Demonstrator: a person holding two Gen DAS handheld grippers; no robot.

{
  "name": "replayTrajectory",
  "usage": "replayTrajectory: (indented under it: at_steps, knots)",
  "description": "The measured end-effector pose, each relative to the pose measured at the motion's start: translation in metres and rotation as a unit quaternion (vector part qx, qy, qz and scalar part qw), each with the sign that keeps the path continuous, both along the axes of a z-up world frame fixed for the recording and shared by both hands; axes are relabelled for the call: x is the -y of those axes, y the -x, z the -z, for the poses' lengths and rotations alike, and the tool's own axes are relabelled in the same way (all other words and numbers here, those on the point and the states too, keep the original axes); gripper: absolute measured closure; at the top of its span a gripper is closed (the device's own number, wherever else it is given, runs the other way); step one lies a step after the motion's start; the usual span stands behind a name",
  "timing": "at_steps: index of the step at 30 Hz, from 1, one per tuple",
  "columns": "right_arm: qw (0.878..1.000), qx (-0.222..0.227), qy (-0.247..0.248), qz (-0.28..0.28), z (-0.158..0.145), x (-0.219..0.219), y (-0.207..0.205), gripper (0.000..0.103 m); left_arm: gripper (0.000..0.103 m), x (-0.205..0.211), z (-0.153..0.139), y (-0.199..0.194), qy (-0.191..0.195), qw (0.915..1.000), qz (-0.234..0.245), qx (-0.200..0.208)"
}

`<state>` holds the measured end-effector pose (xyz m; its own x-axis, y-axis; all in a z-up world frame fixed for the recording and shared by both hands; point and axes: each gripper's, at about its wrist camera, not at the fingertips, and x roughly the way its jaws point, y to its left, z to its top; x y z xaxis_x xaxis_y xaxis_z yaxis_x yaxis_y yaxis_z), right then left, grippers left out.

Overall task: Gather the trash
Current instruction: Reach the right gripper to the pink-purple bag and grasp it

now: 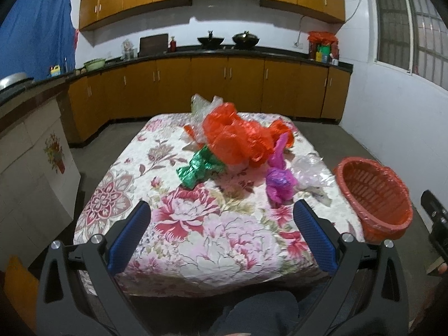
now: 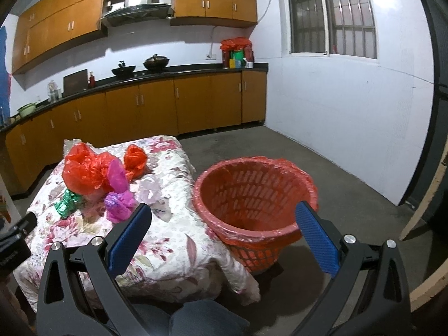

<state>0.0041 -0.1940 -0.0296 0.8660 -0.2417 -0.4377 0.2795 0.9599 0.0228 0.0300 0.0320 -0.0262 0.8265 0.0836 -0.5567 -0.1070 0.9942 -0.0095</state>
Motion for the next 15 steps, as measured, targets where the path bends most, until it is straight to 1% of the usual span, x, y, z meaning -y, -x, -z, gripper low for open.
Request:
replayTrajectory:
  at_steps: [4, 8, 9, 11, 15]
  knots:
    - [1.0, -0.001, -0.001, -0.03, 0.004, -0.015, -0.022, 0.002, 0.004, -0.007, 0.01, -0.01, 0.001, 0.9999, -0.006, -0.015]
    - [0.998, -0.026, 0.0, -0.063, 0.013, -0.036, -0.054, 0.002, 0.004, -0.016, 0.019, -0.021, -0.005, 0.9997, -0.012, -0.022]
    - [0.997, -0.031, -0.001, -0.066, 0.014, -0.036, -0.059, 0.002, 0.004, -0.02, 0.022, -0.025, -0.005, 0.9995, -0.014, -0.027]
    - [0.996, -0.04, -0.004, -0.082, 0.019, -0.044, -0.075, 0.002, 0.004, -0.027, 0.027, -0.034, 0.004, 0.9991, -0.018, -0.038]
    - [0.989, -0.057, -0.008, -0.133, 0.031, -0.069, -0.108, 0.003, 0.004, -0.049, 0.039, -0.052, 0.023, 0.9971, -0.039, -0.061]
